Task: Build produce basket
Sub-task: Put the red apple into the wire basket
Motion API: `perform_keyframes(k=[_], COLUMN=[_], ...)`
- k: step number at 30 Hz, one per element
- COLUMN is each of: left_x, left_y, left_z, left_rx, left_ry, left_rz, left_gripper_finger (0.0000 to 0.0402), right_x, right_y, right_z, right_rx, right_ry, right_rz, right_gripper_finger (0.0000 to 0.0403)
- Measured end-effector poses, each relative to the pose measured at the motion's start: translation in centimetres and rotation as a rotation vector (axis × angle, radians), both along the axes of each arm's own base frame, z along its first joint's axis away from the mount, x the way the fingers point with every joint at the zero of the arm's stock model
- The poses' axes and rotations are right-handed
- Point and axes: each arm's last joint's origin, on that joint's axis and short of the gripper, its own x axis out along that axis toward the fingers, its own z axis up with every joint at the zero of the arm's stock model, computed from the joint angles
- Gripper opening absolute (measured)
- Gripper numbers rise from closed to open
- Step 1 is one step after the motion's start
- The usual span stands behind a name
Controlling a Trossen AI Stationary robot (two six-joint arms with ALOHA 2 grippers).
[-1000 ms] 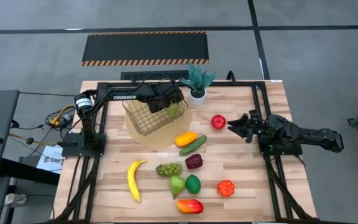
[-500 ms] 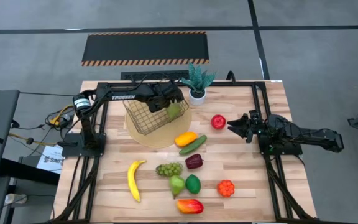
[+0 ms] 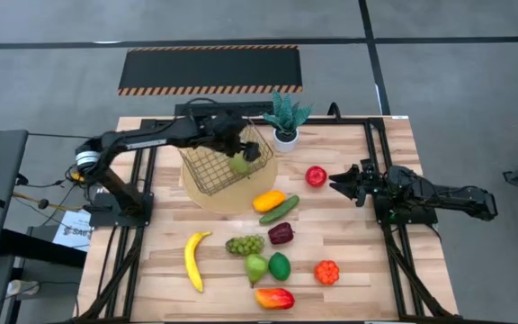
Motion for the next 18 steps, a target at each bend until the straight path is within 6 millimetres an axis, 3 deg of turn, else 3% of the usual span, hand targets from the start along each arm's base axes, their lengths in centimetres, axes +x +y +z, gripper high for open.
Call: perform_keyframes(k=[4,10,13,18], left_x=[-0.3,1.4,3.2,6.2], left_y=[-3.7,-8.7,-9.3,-8.3], left_z=[1.5,1.1,0.8,0.8], left_rx=[0.100,0.221,0.284,0.463], left_ry=[-0.024,-0.051,-0.130,-0.273], left_rz=[-0.264,-0.454,-0.404,-0.371], left_gripper_finger=[0.0398,0.0398,0.0398,0.0398], right_x=[0.0,0.0,0.0,0.0], right_y=[0.0,0.0,0.0,0.0], right_z=[0.0,0.0,0.0,0.1], right_rx=[-0.004,-0.003,-0.001,0.032], right_ry=[0.001,0.001,0.000,-0.011], right_rz=[-0.001,-0.001,0.000,0.000], right_gripper_finger=[0.0240,0.0240,0.0240,0.0240])
